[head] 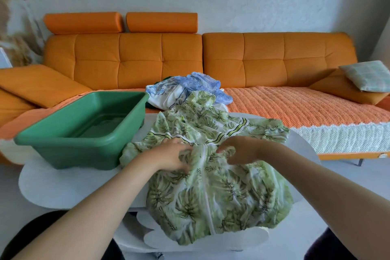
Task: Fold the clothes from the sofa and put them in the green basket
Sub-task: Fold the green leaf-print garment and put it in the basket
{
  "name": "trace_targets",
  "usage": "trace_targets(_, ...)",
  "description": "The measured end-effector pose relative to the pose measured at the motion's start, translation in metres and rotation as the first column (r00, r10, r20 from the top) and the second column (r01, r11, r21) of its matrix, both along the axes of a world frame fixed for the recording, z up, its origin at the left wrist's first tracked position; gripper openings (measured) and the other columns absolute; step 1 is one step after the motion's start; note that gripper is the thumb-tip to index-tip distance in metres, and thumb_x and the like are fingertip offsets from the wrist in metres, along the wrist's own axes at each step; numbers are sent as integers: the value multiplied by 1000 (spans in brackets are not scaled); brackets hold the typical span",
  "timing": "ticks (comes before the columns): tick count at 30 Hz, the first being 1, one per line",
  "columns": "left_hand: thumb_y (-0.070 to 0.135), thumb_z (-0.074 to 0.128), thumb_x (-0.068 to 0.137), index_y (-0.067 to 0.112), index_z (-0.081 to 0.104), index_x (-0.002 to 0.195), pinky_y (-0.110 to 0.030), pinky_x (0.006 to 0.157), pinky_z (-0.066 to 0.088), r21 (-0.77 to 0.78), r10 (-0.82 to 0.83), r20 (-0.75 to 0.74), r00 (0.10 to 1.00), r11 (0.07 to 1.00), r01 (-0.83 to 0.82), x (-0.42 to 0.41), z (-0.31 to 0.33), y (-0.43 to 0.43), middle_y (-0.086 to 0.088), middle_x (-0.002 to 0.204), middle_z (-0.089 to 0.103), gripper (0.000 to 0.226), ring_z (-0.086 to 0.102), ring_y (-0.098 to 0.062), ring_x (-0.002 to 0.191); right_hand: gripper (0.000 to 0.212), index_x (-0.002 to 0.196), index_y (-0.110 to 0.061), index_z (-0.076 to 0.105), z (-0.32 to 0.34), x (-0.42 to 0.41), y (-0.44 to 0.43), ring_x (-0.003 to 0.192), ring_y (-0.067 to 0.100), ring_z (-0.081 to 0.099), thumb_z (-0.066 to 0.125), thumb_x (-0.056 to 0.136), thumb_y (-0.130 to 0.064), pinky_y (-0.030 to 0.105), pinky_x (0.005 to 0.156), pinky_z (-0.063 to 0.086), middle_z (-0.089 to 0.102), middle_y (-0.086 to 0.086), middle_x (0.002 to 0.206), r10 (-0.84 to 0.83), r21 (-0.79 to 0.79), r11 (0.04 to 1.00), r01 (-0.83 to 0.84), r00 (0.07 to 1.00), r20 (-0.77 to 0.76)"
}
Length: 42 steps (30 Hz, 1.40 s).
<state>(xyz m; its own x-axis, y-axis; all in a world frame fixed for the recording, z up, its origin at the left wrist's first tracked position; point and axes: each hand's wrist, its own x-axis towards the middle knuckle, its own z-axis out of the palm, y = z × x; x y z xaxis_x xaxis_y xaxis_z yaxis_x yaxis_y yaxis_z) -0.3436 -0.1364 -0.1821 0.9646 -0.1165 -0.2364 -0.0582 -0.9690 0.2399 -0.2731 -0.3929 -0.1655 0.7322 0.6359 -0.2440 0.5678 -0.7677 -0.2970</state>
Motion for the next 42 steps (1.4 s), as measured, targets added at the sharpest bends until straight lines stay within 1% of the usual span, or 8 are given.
trace_targets(4, 69, 74, 72, 46, 58, 134, -41, 110, 40, 24, -36, -312, 949, 999, 45, 6, 3, -3, 13, 147, 47, 68, 48, -21, 133, 96, 152, -47, 27, -4, 2, 6, 117, 29, 61, 84, 77, -28, 48, 96, 54, 34, 5, 157, -33, -285, 958, -19, 984, -176)
trace_targets(9, 64, 68, 81, 36, 77, 100, -33, 88, 51, -173, -109, -510, 854, 985, 22, 14, 12, 0, 15, 98, 76, 35, 74, -10, 86, 55, 133, -35, 58, 13, 12, 22, 76, 23, 74, 80, 84, -26, 32, 52, 59, 61, 6, 133, -105, -332, 943, -23, 926, -362)
trace_targets(13, 39, 59, 95, 30, 68, 89, -23, 65, 50, -131, 5, -92, 996, 991, -17, 44, -2, 5, 8, 96, 72, 13, 70, -11, 79, 31, 127, -29, 63, 5, 35, 42, 94, 18, 73, 62, 96, -25, 40, 78, 62, 67, 4, 126, 9, -160, 987, -27, 993, -117)
trace_targets(17, 25, 51, 97, 31, 64, 107, -27, 70, 51, -224, 147, 264, 953, 971, -87, 85, -12, 9, 7, 111, 66, 17, 62, -8, 87, 42, 134, -32, 56, -8, 72, 64, 124, 23, 56, 55, 95, -17, 44, 103, 49, 54, 1, 142, -56, 6, 998, 56, 983, 173)
trace_targets(25, 28, 44, 103, 27, 43, 147, -48, 115, 32, 20, 86, 243, 966, 995, -94, 173, -22, 22, -7, 153, 40, 44, 31, -28, 142, 79, 152, -42, 30, -30, 172, 84, 138, 31, 36, 43, 89, 5, 48, 110, 35, 35, 9, 154, -207, 56, 977, 204, 876, 436)
trace_targets(31, 66, 28, 98, 47, 10, 155, -64, 118, -5, 175, 99, 120, 988, 977, -119, 220, -60, 27, -2, 167, 0, 63, -4, -33, 153, 76, 153, -52, -1, -68, 222, 77, 116, 32, 49, 49, 101, -28, 43, 95, 44, 43, 10, 132, -76, -118, 981, 152, 870, 486)
trace_targets(37, 78, 11, 91, 55, -7, 151, -61, 115, -18, 140, 76, 199, 977, 985, -105, 251, -85, 24, 4, 164, -18, 67, -16, -31, 152, 52, 146, -48, 38, -57, 256, 42, 97, 27, 61, 51, 102, -23, 35, 69, 53, 40, 11, 133, -72, -224, 949, 224, 841, 537)
trace_targets(42, 80, 11, 90, 49, -8, 154, -59, 118, -7, 118, 147, 163, 976, 979, -168, 261, -86, 35, 6, 165, -18, 74, -12, -29, 152, 29, 125, -12, 64, -58, 256, 16, 108, 27, 63, 49, 100, -11, 35, 79, 57, 44, 11, 142, -229, -326, 812, 483, 779, 584)
